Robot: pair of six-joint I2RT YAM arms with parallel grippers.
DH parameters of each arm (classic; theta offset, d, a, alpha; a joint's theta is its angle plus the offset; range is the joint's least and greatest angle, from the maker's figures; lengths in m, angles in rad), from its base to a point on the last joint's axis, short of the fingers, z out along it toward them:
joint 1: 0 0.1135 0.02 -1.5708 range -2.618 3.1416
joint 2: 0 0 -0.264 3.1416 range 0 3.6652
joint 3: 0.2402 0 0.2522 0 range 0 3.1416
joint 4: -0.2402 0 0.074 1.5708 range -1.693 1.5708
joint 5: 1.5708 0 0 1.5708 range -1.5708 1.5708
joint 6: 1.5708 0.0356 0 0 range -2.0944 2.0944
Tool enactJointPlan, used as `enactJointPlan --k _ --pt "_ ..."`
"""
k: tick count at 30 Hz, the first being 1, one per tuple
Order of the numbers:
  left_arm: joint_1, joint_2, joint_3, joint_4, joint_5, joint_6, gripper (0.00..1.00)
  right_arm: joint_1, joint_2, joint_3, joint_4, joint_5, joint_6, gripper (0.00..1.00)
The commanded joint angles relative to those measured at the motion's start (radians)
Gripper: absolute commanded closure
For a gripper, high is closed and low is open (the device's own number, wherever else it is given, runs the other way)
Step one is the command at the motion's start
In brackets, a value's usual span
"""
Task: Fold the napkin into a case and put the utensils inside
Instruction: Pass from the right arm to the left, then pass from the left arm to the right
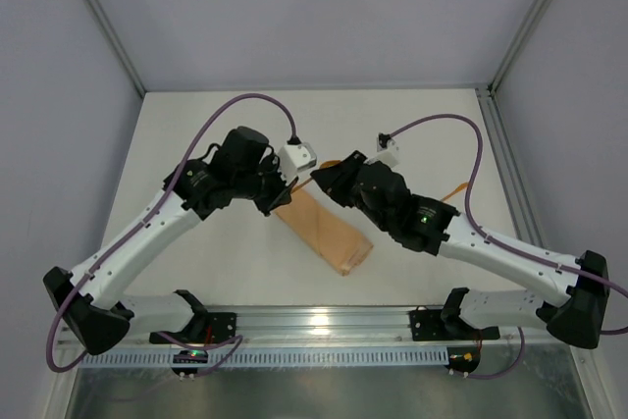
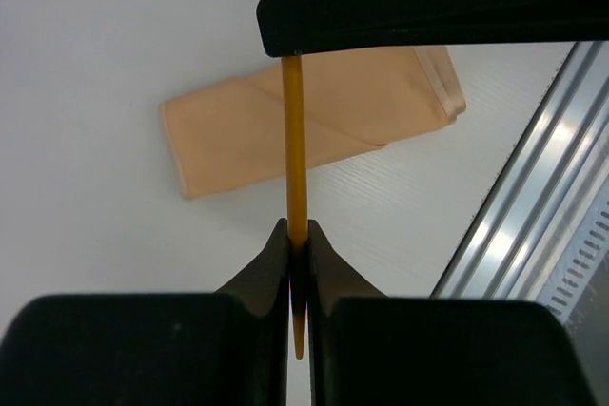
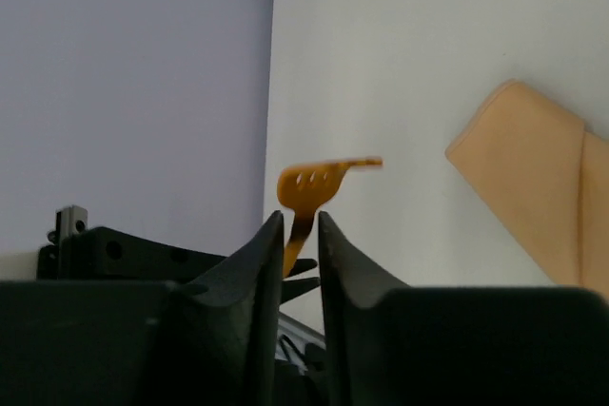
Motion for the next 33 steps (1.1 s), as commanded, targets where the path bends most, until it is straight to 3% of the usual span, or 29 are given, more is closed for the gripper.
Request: enactJointPlan --k 1,2,3,4,10,15,17,21,24,29,33 --pt "-0.012 0.008 0.067 -0.075 0.077 0.034 1.00 0.008 -0.089 -0.040 0.070 -0.045 -0.251 0.70" --pt "-0.007 0.015 0.074 -0.106 0.086 0.040 1.00 0.008 -0.117 -0.069 0.076 -0.059 -0.326 0.59" --pt "-0.001 0.032 0.085 -0.136 0.100 0.048 1.00 0.008 -0.147 -0.083 0.077 -0.073 -0.500 0.46" --pt "0.020 0.043 0.105 -0.167 0.159 0.050 1.00 0.008 -0.178 -0.094 0.062 -0.087 -0.591 0.43" --pt "0.083 0.144 0.165 -0.431 0.365 0.158 1.00 0.008 -0.459 -0.183 -0.048 -0.362 -1.292 0.31" --pt "0.085 0.236 0.157 -0.621 0.509 0.273 1.00 0.008 -0.577 -0.299 0.005 -0.686 -1.677 0.31" --pt "0.085 0.246 0.128 -0.640 0.540 0.321 1.00 0.008 -0.565 -0.330 0.021 -0.700 -1.799 0.31" --pt "0.085 0.279 0.125 -0.730 0.563 0.427 1.00 0.008 -0.449 -0.271 -0.033 -0.707 -1.844 0.31" --pt "0.085 0.298 0.114 -0.781 0.536 0.478 1.00 0.007 -0.366 -0.166 -0.100 -0.601 -1.667 0.31" --pt "0.085 0.289 0.070 -0.773 0.488 0.514 1.00 -0.007 -0.361 -0.093 -0.220 -0.738 -1.572 0.31" --pt "0.082 0.299 0.070 -0.776 0.450 0.547 1.00 -0.029 -0.379 -0.086 -0.268 -0.727 -1.434 0.31"
